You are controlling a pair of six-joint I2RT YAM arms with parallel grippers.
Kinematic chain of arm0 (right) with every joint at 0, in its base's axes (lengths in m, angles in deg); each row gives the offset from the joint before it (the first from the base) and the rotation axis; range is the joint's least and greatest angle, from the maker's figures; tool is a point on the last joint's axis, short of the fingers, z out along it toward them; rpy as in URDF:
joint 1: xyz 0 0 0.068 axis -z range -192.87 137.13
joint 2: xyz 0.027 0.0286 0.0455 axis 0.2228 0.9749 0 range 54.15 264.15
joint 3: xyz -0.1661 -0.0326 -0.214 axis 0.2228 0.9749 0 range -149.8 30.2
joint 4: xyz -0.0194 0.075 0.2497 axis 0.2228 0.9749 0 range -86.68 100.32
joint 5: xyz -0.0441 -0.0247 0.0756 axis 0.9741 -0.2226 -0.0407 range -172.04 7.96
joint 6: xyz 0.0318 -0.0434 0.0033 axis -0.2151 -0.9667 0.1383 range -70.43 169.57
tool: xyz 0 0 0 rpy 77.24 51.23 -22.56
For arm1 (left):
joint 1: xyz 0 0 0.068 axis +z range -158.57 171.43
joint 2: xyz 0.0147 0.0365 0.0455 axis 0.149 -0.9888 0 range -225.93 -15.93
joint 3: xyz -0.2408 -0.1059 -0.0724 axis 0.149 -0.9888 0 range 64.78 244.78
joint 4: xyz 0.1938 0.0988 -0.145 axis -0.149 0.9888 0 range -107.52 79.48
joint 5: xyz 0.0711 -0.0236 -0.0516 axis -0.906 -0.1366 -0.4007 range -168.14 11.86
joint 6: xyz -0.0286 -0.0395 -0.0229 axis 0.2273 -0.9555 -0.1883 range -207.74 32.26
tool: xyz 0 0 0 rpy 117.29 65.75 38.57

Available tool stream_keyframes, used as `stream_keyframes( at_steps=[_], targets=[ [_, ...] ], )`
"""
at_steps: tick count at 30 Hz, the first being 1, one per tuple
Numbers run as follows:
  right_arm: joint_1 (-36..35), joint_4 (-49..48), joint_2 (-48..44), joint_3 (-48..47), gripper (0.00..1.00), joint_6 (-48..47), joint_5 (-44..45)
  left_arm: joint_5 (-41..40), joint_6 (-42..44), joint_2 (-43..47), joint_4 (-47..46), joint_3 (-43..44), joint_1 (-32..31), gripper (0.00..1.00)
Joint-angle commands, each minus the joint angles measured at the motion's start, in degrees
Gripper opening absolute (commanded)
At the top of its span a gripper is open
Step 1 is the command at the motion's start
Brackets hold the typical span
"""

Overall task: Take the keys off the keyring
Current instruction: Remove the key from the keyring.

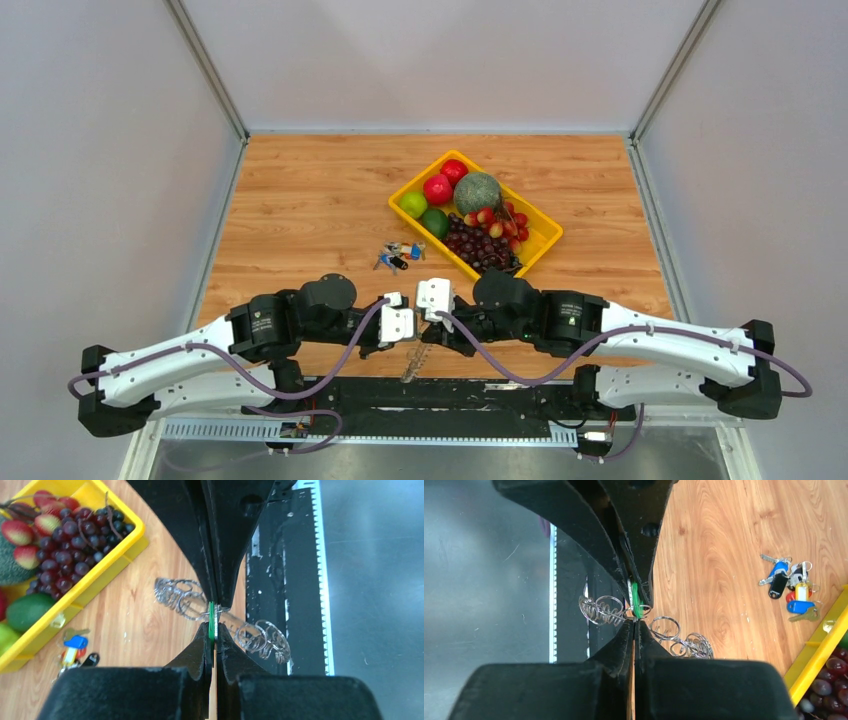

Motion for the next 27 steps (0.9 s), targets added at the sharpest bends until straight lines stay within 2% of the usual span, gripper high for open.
stream_keyframes(
  at_steps=[1,8,9,11,15,18,27],
  targets=[
    [-0.06,8.32,3.53,-5.65,0.00,0.36,0.26,-1.57,-1.74,0.03,-2.53,1.56,0.10,0.00],
    [0.63,12.89,7.55,-8.93,0.00,1.27,1.14,-2.46,-2.63,-0.31,-2.72,0.38,0.10,0.00],
    [0.64,12.91,7.85,-9.29,0.04,1.49,2.37,-2.45,-2.77,-0.35,-2.92,0.25,0.15,0.00],
    [0.70,12.57,7.71,-9.57,0.25,1.71,4.85,-2.45,-3.10,-0.33,-3.94,-0.26,0.10,0.00],
    [0.94,8.57,4.03,-7.59,0.41,0.87,6.51,-2.99,-3.07,0.76,-5.72,-1.02,0.10,0.00],
    [1.07,2.92,-1.87,-2.39,0.44,0.13,6.22,-3.15,-2.56,2.18,-6.42,-1.28,0.10,0.00],
    [1.17,-18.22,-18.63,17.09,0.43,-0.23,6.28,-2.56,-1.80,4.91,-7.72,-1.39,0.05,0.00]
  ],
)
